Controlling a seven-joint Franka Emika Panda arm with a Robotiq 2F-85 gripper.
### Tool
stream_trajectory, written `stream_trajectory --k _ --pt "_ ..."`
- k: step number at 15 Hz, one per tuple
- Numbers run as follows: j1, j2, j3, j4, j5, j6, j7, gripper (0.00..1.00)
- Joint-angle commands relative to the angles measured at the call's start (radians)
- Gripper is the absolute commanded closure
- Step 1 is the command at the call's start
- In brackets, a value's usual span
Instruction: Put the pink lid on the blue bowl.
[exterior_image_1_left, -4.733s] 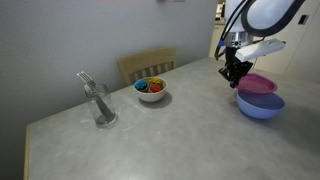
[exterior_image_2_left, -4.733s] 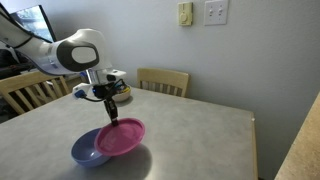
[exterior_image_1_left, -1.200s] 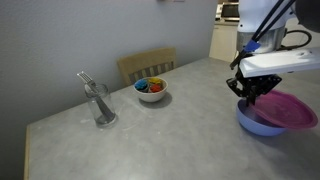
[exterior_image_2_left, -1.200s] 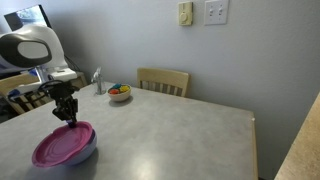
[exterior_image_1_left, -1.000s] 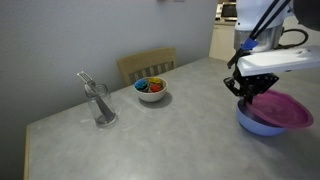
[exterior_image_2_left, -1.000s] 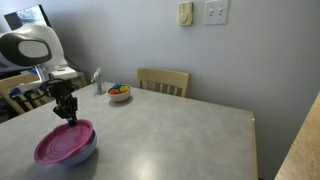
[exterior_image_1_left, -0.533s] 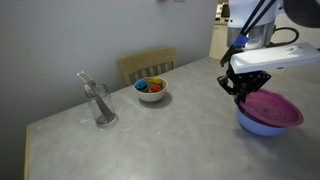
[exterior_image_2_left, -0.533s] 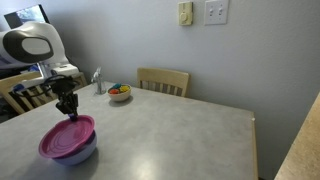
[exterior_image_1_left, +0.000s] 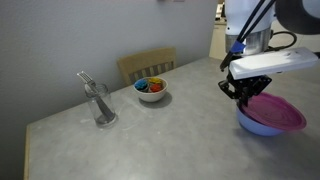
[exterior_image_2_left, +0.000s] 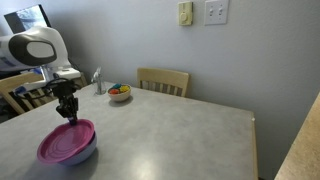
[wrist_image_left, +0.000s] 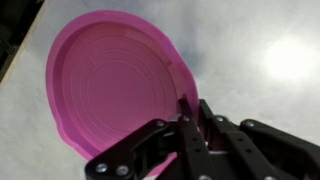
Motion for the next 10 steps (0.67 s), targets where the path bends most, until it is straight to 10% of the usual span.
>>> stream_trajectory --k 1,9,10 --pt "-0.013 0.027 0.008 0.031 0.008 -0.036 -0.025 0.97" --pt "-0.014 0.051 -0.004 0.071 -0.004 -0.056 -0.024 0.97" --pt "-0.015 0.054 -0.004 0.078 -0.002 -0.057 -0.028 0.63"
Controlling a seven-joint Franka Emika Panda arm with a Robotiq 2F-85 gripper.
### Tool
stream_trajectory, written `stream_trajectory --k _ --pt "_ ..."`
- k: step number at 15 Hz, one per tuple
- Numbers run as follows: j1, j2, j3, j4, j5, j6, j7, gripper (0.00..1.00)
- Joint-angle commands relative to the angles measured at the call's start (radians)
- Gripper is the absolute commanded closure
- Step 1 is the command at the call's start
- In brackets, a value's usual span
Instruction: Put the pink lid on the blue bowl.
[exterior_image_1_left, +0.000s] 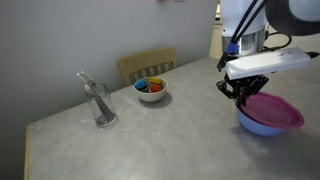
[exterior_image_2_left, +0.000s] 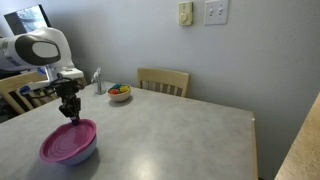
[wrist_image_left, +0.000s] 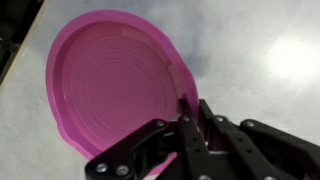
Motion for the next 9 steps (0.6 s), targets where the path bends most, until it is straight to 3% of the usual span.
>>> stream_trajectory --k 1,9 --pt "-0.014 0.027 0.001 0.045 -0.001 -0.033 -0.025 0.62" --pt "-0.014 0.020 0.006 0.066 0.013 -0.042 -0.037 0.08"
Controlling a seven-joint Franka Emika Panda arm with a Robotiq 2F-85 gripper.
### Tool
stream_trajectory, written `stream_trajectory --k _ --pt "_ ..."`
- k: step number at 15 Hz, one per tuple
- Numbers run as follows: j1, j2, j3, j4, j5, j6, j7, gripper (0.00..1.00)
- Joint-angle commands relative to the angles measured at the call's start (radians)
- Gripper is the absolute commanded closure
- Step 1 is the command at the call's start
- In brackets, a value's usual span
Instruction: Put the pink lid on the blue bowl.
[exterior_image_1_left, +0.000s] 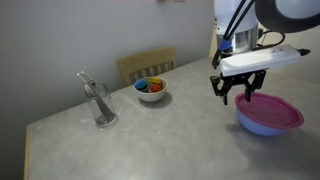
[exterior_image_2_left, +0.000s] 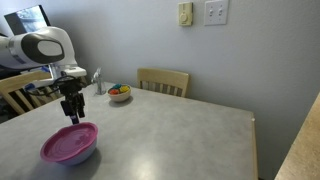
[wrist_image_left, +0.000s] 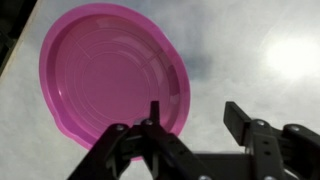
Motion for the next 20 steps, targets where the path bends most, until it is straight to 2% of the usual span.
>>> stream_trajectory --k 1,12,18,19,20 --pt "-0.017 -0.021 0.010 0.006 0.023 -0.005 -0.047 0.02" --pt "-0.056 -0.161 0.028 -0.030 0.228 0.015 -0.277 0.00" --pt "-0.075 -0.215 0.023 -0.044 0.267 0.010 -0.357 0.00" --pt "-0.064 -0.176 0.025 -0.007 0.227 0.003 -0.302 0.00" --pt "-0.068 -0.183 0.025 -0.009 0.234 0.003 -0.314 0.00"
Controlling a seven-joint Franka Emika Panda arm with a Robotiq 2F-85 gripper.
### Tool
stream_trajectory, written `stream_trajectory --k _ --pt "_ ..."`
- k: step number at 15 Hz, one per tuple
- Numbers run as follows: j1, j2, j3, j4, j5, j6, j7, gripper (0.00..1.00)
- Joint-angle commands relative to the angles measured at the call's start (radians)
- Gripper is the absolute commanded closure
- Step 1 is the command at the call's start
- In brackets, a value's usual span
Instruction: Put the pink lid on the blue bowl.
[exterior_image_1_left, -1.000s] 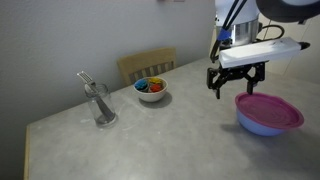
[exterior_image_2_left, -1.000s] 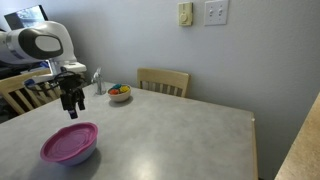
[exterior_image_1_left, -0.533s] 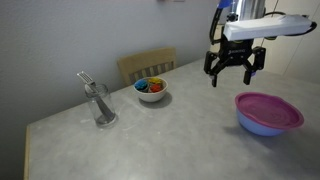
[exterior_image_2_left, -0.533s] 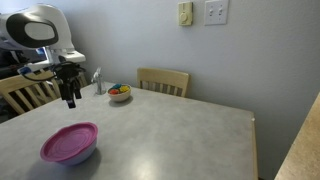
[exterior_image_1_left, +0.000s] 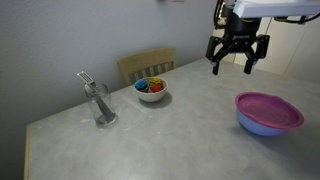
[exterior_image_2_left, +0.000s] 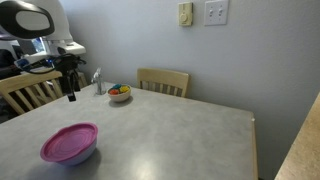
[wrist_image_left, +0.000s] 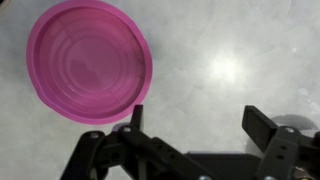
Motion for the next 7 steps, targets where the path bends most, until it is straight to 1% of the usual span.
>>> stream_trajectory --k 1,7 --pt "-0.019 -0.005 0.016 0.000 0.000 -0.003 -0.004 0.00" --pt "-0.021 -0.011 0.017 -0.008 0.000 -0.003 -0.005 0.00"
